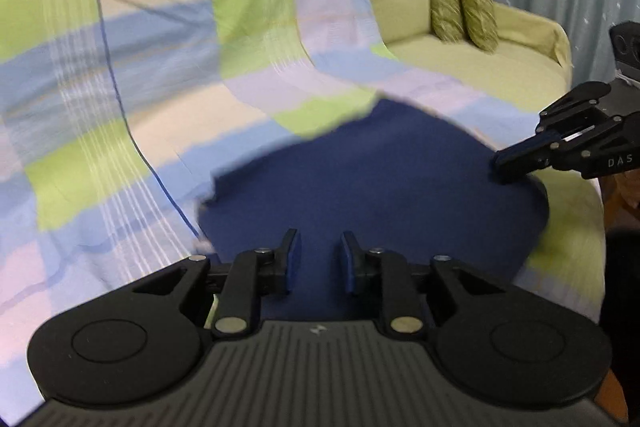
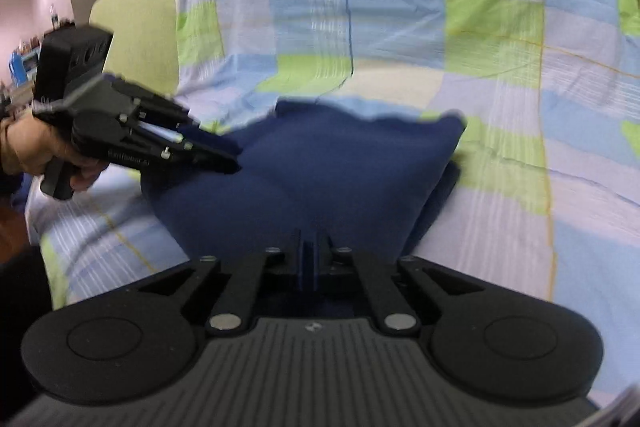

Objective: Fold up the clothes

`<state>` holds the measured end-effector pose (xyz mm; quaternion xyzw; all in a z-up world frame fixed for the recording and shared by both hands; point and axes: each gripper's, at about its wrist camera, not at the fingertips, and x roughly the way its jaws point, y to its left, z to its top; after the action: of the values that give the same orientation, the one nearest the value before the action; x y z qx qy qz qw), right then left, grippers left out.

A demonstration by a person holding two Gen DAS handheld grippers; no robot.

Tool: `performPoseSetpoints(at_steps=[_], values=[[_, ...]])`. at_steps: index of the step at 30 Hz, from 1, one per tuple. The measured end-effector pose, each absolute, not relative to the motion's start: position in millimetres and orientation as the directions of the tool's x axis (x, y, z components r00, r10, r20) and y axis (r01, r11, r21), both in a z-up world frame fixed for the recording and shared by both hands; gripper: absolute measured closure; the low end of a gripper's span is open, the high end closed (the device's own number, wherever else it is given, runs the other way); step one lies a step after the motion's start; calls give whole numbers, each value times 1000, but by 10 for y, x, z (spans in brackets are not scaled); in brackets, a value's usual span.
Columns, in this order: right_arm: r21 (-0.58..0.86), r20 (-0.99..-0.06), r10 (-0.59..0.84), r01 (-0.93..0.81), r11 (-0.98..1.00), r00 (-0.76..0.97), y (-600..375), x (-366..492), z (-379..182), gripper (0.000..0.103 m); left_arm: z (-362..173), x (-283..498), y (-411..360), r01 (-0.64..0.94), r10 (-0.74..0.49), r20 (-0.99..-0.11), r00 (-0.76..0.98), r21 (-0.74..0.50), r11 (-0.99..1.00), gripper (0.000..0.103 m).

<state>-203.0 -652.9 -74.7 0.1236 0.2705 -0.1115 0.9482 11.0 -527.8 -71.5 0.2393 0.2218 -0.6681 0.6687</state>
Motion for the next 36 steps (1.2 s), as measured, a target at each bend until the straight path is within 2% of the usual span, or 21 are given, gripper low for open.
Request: performPoseSetpoints(at_steps=[3, 7, 10, 12, 14, 16, 18, 21, 23, 24, 26, 27, 28, 29, 30, 31, 33, 34, 36], values=[[133, -509, -189, 294, 946, 840, -6697, -1878, -676, 94, -691, 204, -5506, 1000, -798, -603, 17, 30, -1, 75], [75, -513, -204, 281, 957, 834, -6872, -1630, -831, 95, -1099, 328, -5879, 995, -720, -691, 71, 95, 7, 76], [56, -541, -185, 255, 965, 820, -7021, -1490, -1105, 97, -1193, 553, -5824, 999, -742, -669, 38, 4, 47, 77], [96, -528, -177, 266, 959, 830, -7152, -1524, -1095, 97, -1123, 636, -5793, 996, -753, -657, 47, -23, 82, 89], [104, -507, -203, 294, 950, 837, -7258, -1531, -1018, 96, -1023, 727, -5769, 994, -787, -615, 40, -57, 95, 89], [132, -490, -197, 296, 946, 849, -7397, -1485, -1009, 94, -1044, 768, -5847, 993, -783, -622, 21, -76, 87, 89], [121, -516, -186, 286, 951, 836, -7450, -1386, -1102, 95, -1124, 761, -5929, 996, -764, -645, 25, -50, 75, 88], [159, -554, -170, 304, 939, 815, -7592, -1281, -1265, 97, -1241, 819, -6015, 994, -737, -674, 55, -29, 101, 78], [196, -562, -183, 345, 918, 807, -7663, -1307, -1240, 100, -1191, 893, -5946, 989, -726, -683, 83, -36, 146, 78], [167, -567, -207, 357, 919, 797, -7627, -1333, -1181, 100, -1157, 885, -5899, 987, -720, -685, 111, -7, 159, 80], [104, -568, -249, 369, 924, 784, -7524, -1415, -1042, 97, -988, 815, -5684, 982, -718, -673, 178, 77, 171, 80], [75, -561, -269, 371, 925, 783, -7446, -1498, -957, 89, -889, 751, -5555, 980, -726, -660, 195, 112, 162, 80], [47, -551, -286, 371, 927, 784, -7355, -1596, -868, 79, -800, 655, -5430, 977, -736, -642, 214, 157, 147, 64], [27, -539, -294, 365, 931, 789, -7262, -1683, -792, 73, -728, 563, -5325, 972, -749, -623, 227, 198, 130, 56], [2, -525, -300, 354, 935, 796, -7120, -1812, -693, 65, -657, 459, -5209, 968, -766, -602, 225, 229, 104, 43], [-10, -516, -294, 338, 941, 805, -6969, -1940, -608, 63, -566, 279, -5020, 962, -795, -573, 199, 268, 47, 35], [16, -507, -255, 305, 952, 823, -6708, -2142, -496, 62, -490, -10, -4772, 942, -817, -557, 148, 332, -56, 31], [22, -507, -242, 293, 956, 827, -6587, -2216, -469, 62, -496, -247, -4602, 906, -825, -552, 126, 402, -131, 30], [-38, -516, -247, 267, 963, 820, -6295, -2303, -442, 58, -570, -475, -4469, 850, -826, -551, 122, 487, -200, 28]])
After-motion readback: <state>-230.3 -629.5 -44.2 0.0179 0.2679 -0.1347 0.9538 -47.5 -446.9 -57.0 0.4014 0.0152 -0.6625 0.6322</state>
